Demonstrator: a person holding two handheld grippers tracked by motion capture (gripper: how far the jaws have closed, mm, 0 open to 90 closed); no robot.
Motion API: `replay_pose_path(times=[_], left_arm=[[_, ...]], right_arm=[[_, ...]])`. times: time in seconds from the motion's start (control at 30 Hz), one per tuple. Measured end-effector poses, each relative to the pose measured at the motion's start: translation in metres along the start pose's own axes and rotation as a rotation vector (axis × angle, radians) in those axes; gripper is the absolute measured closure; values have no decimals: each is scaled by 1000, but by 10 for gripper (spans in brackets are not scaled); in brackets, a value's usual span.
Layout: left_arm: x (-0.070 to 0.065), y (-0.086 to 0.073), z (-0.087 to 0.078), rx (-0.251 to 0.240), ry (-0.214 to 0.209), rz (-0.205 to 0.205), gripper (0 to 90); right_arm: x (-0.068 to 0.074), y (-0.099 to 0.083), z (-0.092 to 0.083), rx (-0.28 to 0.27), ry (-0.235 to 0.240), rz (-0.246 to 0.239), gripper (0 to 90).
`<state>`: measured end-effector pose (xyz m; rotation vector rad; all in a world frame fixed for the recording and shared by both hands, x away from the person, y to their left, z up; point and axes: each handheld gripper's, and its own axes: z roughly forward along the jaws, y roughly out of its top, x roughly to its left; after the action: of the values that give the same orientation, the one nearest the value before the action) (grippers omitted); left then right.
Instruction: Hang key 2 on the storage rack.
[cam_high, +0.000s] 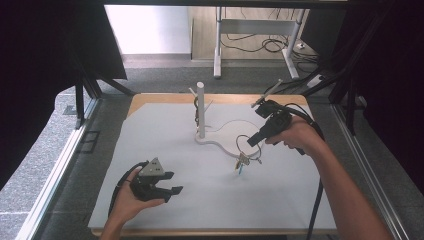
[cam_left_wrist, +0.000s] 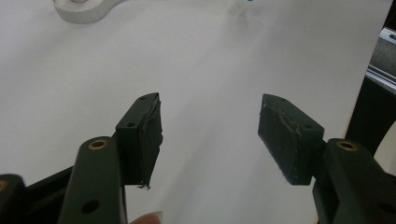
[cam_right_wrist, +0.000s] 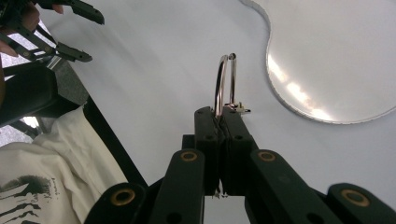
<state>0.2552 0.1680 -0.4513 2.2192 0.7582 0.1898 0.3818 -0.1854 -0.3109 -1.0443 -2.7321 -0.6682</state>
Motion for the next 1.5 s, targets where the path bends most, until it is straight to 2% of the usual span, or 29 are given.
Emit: replay_pose_path(times=[0.3, 0.67, 0.93, 1.27, 1.5], left_arm=[[1, -1, 0, 0, 2, -6, 399], [1, -1, -3, -7, 4, -4, 399], [1, -2, -5, -14, 6, -8, 399], [4, -4, -7, -29, 1, -22, 400], [4, -4, -6, -21, -4, -12, 400]], right_arm=[[-1, 12, -6, -3, -10, 10, 871], [-4, 30, -5, -5, -9, 12, 871], [-14, 42, 0, 5, -15, 34, 872], [-28, 65, 2, -8, -20, 60, 871], [-36, 78, 3, -23, -25, 78, 871]])
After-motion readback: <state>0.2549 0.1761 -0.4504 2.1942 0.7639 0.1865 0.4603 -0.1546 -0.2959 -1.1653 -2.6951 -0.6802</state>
